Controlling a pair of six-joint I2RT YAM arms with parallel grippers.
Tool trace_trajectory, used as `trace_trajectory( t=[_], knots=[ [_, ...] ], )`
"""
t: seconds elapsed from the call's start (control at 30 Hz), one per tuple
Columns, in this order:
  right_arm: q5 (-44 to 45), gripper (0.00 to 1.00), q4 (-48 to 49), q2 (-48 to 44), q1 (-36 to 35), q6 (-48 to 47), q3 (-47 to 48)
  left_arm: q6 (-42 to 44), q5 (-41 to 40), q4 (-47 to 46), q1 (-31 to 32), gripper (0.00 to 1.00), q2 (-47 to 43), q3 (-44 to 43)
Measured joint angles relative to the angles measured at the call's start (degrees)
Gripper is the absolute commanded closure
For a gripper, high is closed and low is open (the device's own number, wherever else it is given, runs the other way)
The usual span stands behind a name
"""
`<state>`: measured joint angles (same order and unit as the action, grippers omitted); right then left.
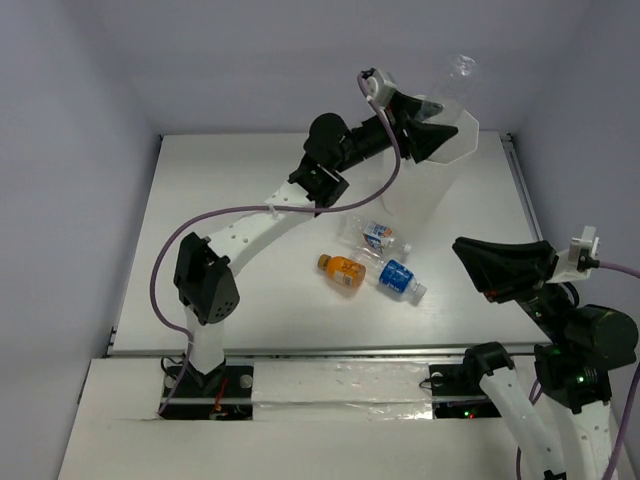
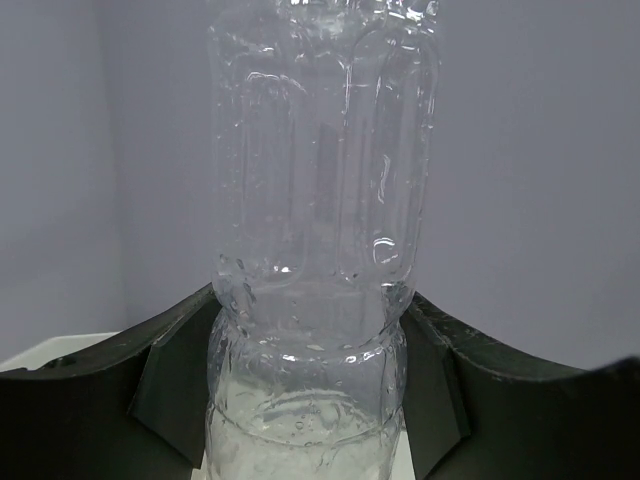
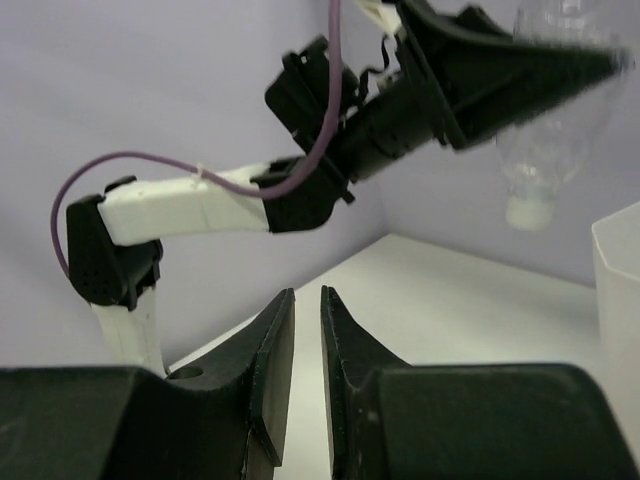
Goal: Put the plastic bottles in the bin
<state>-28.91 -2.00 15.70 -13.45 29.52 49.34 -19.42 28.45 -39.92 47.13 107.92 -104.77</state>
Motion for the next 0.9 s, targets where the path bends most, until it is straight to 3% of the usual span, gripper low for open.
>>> trace_trajectory(
  t=[0.2, 0.43, 0.57, 0.67, 0.77, 0.9],
  knots=[
    [-1.14, 0.78, 0.35, 1.57, 0.00, -0.15, -2.62, -0.61, -3.28, -0.90, -3.52, 0.55, 5.29, -8.76],
    [-1.75, 0.78, 1.09, 2.21, 0.00, -0.33, -4.83, -2.56, -7.30, -0.33, -5.25, 0.52, 24.48, -31.45],
    [-2.16, 0.78, 1.29, 2.97, 0.00, -0.81, -6.08, -3.32, -9.62, 0.76, -5.53, 0.48, 32.30, -35.78],
    [-2.58, 0.78, 1.40, 4.17, 0.00, -1.25, -6.82, -3.69, -10.58, 1.79, -5.62, 0.36, 35.60, -35.76],
    [-2.62, 0.78, 1.68, 5.49, 0.00, -1.40, -7.30, -4.04, -10.93, 2.73, -5.62, 0.09, 36.79, -35.67],
    [-2.29, 0.78, 2.29, 7.13, 0.00, -1.62, -7.69, -4.04, -10.95, 1.68, -5.62, 0.01, 36.61, -35.60]
  ],
)
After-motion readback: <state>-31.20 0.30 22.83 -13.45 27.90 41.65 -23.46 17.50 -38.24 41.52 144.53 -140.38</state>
